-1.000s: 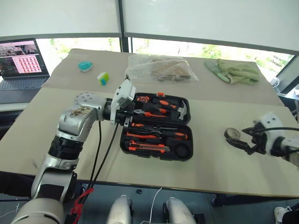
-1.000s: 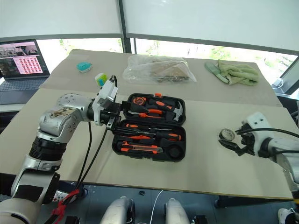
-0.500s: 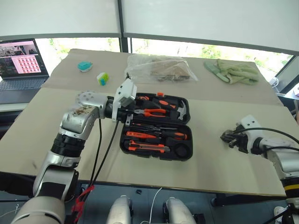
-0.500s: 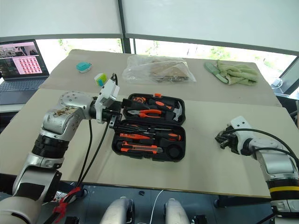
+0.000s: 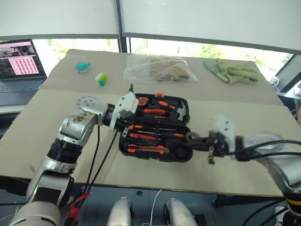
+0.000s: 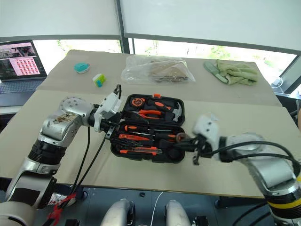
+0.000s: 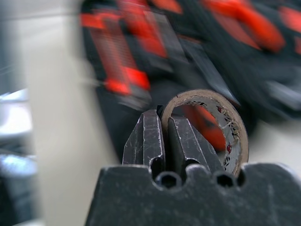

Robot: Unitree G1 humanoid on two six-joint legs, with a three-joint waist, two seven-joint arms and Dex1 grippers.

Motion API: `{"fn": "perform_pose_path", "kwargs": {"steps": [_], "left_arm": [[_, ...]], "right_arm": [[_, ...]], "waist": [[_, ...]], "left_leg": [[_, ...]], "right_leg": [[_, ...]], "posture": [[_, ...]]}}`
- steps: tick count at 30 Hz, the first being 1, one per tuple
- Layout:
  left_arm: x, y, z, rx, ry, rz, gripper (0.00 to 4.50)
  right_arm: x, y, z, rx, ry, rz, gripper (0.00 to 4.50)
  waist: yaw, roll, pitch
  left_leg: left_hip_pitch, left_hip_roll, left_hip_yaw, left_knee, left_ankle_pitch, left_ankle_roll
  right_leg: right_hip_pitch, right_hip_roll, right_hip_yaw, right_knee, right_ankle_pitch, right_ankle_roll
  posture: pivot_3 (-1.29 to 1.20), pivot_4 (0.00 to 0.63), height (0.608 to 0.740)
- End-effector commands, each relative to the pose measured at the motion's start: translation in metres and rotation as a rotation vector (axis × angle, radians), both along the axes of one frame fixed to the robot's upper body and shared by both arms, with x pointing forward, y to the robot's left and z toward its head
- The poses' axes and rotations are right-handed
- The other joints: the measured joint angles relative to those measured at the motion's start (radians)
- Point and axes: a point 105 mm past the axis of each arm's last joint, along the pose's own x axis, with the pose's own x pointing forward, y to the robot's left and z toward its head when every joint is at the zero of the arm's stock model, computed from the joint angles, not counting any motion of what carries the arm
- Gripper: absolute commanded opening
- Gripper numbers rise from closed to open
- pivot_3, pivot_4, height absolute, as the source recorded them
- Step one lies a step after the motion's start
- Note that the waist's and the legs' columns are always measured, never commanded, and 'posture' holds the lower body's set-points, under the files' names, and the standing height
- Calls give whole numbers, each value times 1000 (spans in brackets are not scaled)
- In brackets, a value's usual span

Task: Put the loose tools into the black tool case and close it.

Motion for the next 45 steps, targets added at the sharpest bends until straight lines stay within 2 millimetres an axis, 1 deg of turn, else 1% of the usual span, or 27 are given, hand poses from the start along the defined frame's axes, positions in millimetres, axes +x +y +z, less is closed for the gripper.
{"fn": "perform_pose_path", "kwargs": {"steps": [1, 3, 8, 11, 13, 14, 17, 19, 20, 21, 24, 26, 28, 29, 30, 31, 32, 33, 34, 36, 37, 39, 40, 42, 43, 44, 45], "left_arm": [[-3, -1, 6, 9, -53, -26, 4500], [-2, 0, 6, 11, -55, -22, 4500], [0, 1, 7, 11, -61, -13, 4500], [0, 1, 8, 10, -65, -10, 4500], [0, 1, 8, 9, -67, -9, 4500], [0, 1, 8, 9, -68, -9, 4500], [0, 1, 9, 7, -71, -6, 4500], [0, 1, 9, 6, -72, -4, 4500], [1, 1, 8, 6, -73, -2, 4500], [1, 1, 8, 6, -75, 1, 4500], [6, 3, 6, 6, -81, 44, 4500], [17, 11, 4, 7, -74, 133, 4500], [36, 32, 1, -6, -63, 296, 4500], [46, 44, 0, -20, -53, 383, 4500], [51, 52, -1, -30, -47, 438, 4500], [57, 60, -2, -35, -38, 493, 4500], [60, 66, -3, -38, -33, 529, 3981], [63, 71, -5, -32, -35, 552, 3722], [66, 77, -10, -10, -41, 580, 3323], [74, 91, -26, 67, -65, 645, 2512], [76, 96, -38, 114, -65, 660, 2179], [77, 97, -57, 197, -84, 657, 1350], [80, 96, -62, 212, -84, 665, 1020], [85, 94, -64, 214, -86, 691, 257], [87, 92, -65, 216, -89, 699, 28], [87, 91, -67, 220, -91, 696, 0], [84, 88, -69, 226, -87, 674, 0]], "right_arm": [[4, 9, -5, -50, -27, 2, 232], [9, 8, -12, -75, -15, -22, 232], [8, 7, -21, -101, 16, -25, 232], [8, 7, -27, -108, 37, -34, 1089], [2, 8, -29, -120, 47, -12, 1696], [0, 9, -28, -120, 51, -2, 2113], [-7, 13, -22, -101, 58, 26, 3180], [-8, 14, -20, -104, 48, 27, 3741], [-7, 13, -18, -106, 39, 23, 4184], [-7, 12, -15, -103, 33, 16, 4416], [-4, 7, -2, -79, 2, -13, 4416], [-1, -1, 13, -29, -12, -63, 4416], [10, -22, 30, 45, -32, -183, 4416], [17, -36, 33, 65, -39, -256, 4416], [21, -45, 33, 76, -41, -304, 4416], [26, -56, 30, 77, -40, -351, 4416], [28, -63, 28, 77, -38, -381, 3909], [30, -67, 26, 75, -35, -400, 3653], [34, -73, 22, 69, -35, -425, 3318], [44, -83, 12, 62, -34, -474, 2638], [49, -84, 7, 54, -33, -482, 2301], [58, -84, -2, 36, -33, -476, 1623], [63, -83, -5, 29, -38, -469, 1322], [72, -81, -8, 24, -46, -461, 653], [75, -80, -9, 23, -48, -460, 296], [78, -79, -10, 18, -51, -455, 28], [80, -76, -11, 11, -55, -441, 28]], "waist": [[6, 0, 0], [6, 0, 0], [9, 0, 0], [9, 0, 0], [9, 0, 0], [8, 0, 0], [9, 0, 0], [8, 0, 0], [8, 0, 0], [8, 0, 0], [9, 0, 0], [10, 0, 0], [10, 0, 0], [11, 0, 0], [9, 0, 0], [8, -1, 0], [8, -1, 0], [8, -1, 0], [8, -1, 0], [9, -1, 0], [9, -1, 0], [8, -1, 0], [8, -1, 0], [8, -1, 0], [8, -1, 0], [9, -1, 0], [9, -1, 0]], "left_leg": [[-1, 0, 0, 0, 0, 0], [-1, 0, 1, 1, 0, 0], [-3, 0, 1, 0, 0, 0], [-4, 0, 0, 0, 0, 0], [-4, 0, 0, 0, 0, 0], [-4, 0, 0, 0, 0, 0], [-4, 0, 0, 0, 0, 0], [-5, 0, 0, 0, 0, 0], [-5, 0, 0, 0, 0, 0], [-5, 0, 0, 0, 0, 0], [-5, 0, 0, 0, 0, 0], [-5, 0, 0, 0, 0, 0], [-5, 0, 0, 0, 0, 0], [-5, 0, 0, 0, 0, 0], [-5, 0, 0, 0, 0, 0], [-5, 0, 0, 0, 0, 0], [-5, 1, 0, 0, 0, 0], [-5, 1, 0, 0, 0, 0], [-5, 0, 0, 0, 0, 0], [-5, 0, 0, 0, 0, 0], [-5, 0, 0, 0, 0, 0], [-5, 0, 1, 0, 0, 0], [-5, 0, 1, 0, 0, 0], [-6, 0, 1, 0, 0, 0], [-8, 0, 1, 0, 0, 0], [-11, 0, 2, 1, 0, 0], [-14, 0, 2, 2, 0, 0]], "right_leg": [[0, 0, 0, -1, 0, 0], [0, 0, 0, -2, 0, 0], [-2, 0, 0, -2, 0, 0], [-3, 0, 0, -1, 0, 0], [-3, 0, 0, -1, 0, 0], [-3, 0, 0, -1, 0, 0], [-3, 0, 0, -2, 0, 0], [-4, 0, 0, -1, 0, 0], [-4, 0, 0, -1, 0, 0], [-4, 0, 0, -1, 0, 0], [-4, 0, 0, -1, 0, 0], [-4, 0, 0, -2, 0, 0], [-4, 0, 0, -1, 0, 0], [-4, 0, 0, -1, 0, 0], [-4, 0, 0, -1, 0, 0], [-4, 0, 0, -1, 0, 0], [-4, 1, 0, -1, 0, 0], [-4, 1, -1, -1, 0, 0], [-4, 0, -1, -2, 0, 0], [-4, 0, -1, -2, 0, 0], [-4, 0, -1, -2, 0, 0], [-4, 0, -1, -2, 0, 0], [-4, 0, 0, -2, 0, 0], [-6, 0, 0, -1, 0, 0], [-9, 0, 0, 0, 0, 0], [-13, 0, 0, 2, 1, 0], [-15, 0, 1, 3, 1, 0]], "posture": [[0, 150, 740], [0, 150, 740], [0, 150, 740], [0, 150, 740], [0, 150, 740], [0, 150, 740], [0, 150, 740], [0, 150, 740], [0, 150, 740], [0, 150, 740], [0, 150, 740], [0, 150, 740], [0, 150, 740], [0, 150, 740], [0, 150, 740], [0, 150, 740], [0, 150, 740], [0, 150, 740], [0, 150, 740], [0, 150, 740], [0, 150, 740], [0, 150, 740], [0, 150, 740], [0, 150, 740], [0, 150, 740], [0, 150, 740], [0, 150, 740]]}}
